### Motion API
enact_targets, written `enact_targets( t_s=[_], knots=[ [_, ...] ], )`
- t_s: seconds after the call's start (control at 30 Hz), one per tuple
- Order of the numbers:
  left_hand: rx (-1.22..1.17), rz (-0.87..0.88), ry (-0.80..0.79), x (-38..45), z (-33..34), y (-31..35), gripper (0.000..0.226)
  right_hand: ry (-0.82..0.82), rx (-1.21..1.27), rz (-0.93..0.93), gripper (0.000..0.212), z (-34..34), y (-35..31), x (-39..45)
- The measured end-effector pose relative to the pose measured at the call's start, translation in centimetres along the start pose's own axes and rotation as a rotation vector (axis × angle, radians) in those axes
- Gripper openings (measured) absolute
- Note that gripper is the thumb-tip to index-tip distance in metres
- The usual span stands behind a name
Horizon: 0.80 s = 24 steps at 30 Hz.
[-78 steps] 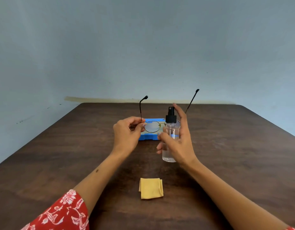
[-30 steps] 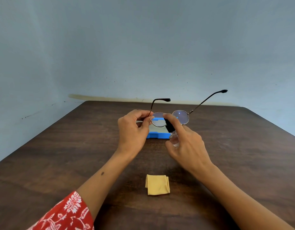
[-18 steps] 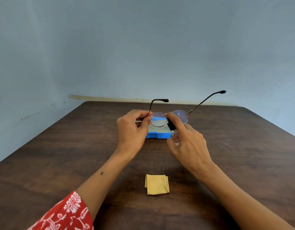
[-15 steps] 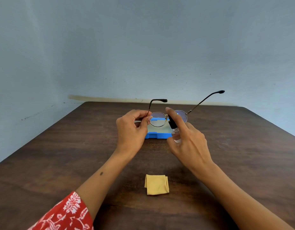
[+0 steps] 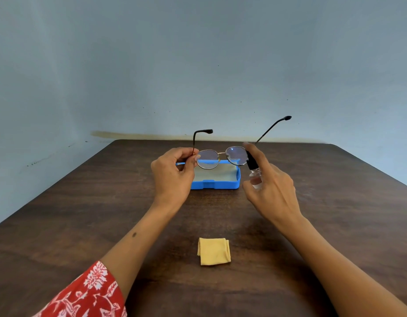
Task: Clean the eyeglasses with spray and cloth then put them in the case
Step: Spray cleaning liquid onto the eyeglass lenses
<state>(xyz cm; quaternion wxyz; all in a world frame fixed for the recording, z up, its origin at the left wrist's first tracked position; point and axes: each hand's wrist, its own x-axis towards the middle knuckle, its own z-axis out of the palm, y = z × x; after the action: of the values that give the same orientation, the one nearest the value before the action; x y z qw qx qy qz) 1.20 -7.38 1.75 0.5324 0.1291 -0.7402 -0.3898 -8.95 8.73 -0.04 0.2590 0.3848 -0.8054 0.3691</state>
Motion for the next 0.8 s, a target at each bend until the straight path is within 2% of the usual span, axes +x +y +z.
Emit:
enact_targets(
  t_s=[0.23,0.5,0.7,0.8],
  knots=[
    [0.007,-0.003,-0.010,0.0,0.0,0.0,0.018,-0.018,-0.038,0.000,0.067,0.1,0.7,0.0],
    [0.022,0.002,-0.009,0.0,0.0,-0.1,0.017,0.159,0.051,-0.028,0.085,-0.3,0.9,-0.1],
    [0.024,-0.008,-0.019,-0.1,0.1,0.0,0.018,0.293,0.226,0.233,0.074,-0.7,2.7,0.3],
    [0.026,-0.012,-0.019,-0.1,0.3,-0.1,0.016,0.347,0.218,0.283,0.062,-0.7,4.1,0.8]
  ],
)
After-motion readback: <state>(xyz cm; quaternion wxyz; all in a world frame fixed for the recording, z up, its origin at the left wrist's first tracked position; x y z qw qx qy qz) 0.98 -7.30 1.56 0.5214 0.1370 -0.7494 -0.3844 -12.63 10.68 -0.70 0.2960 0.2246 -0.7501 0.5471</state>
